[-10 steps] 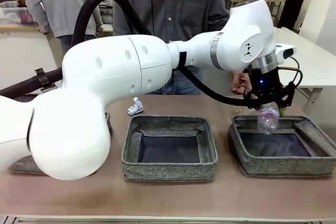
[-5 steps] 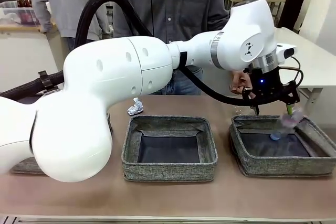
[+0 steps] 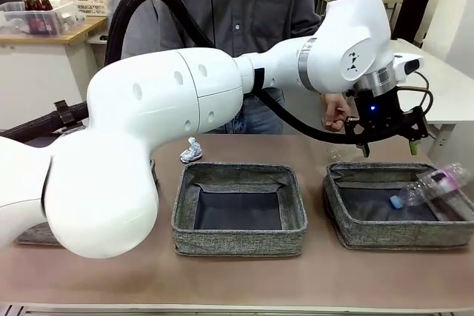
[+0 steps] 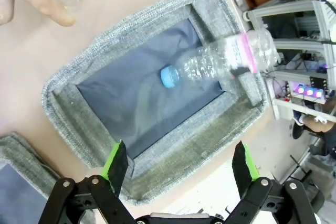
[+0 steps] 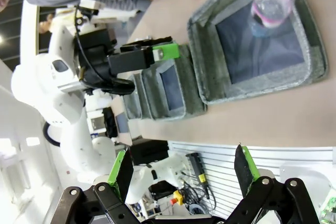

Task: Sort the waste into the appropriate baskets.
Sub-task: Place the picked waste into the Fabric basket indicated by the person.

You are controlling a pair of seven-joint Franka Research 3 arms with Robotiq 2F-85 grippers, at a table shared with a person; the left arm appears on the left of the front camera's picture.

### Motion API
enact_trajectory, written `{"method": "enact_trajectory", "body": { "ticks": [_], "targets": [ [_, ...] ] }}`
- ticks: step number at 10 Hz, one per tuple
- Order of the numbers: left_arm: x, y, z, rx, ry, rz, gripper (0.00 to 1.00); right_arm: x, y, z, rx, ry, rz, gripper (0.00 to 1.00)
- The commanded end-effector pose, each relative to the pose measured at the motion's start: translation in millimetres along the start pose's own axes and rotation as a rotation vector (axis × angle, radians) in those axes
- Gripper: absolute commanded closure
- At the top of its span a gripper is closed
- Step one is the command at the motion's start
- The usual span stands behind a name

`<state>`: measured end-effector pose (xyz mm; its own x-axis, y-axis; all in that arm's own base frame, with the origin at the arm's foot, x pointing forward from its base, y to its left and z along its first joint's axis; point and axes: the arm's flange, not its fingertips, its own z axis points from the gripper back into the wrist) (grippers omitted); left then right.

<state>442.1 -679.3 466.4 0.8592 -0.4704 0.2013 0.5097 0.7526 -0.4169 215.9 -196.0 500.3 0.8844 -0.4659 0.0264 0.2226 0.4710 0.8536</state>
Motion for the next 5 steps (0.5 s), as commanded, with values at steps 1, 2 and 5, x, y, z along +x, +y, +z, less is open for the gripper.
{"method": "enact_trajectory", "body": {
  "ticks": [1, 2, 5],
  "targets": [
    [7, -9, 22, -0.004, 0.039, -0.022, 0.00, 8, 1, -1, 0.039, -0.038, -0.086, 0.00],
    [-4, -7, 40, -0.014, 0.056, -0.032, 0.00, 16, 5, -8, 0.045, -0.035, -0.104, 0.00],
    [-51, 22, 109, -0.043, 0.071, -0.057, 0.00, 41, 31, -51, 0.007, 0.008, -0.086, 0.00]
  ]
}}
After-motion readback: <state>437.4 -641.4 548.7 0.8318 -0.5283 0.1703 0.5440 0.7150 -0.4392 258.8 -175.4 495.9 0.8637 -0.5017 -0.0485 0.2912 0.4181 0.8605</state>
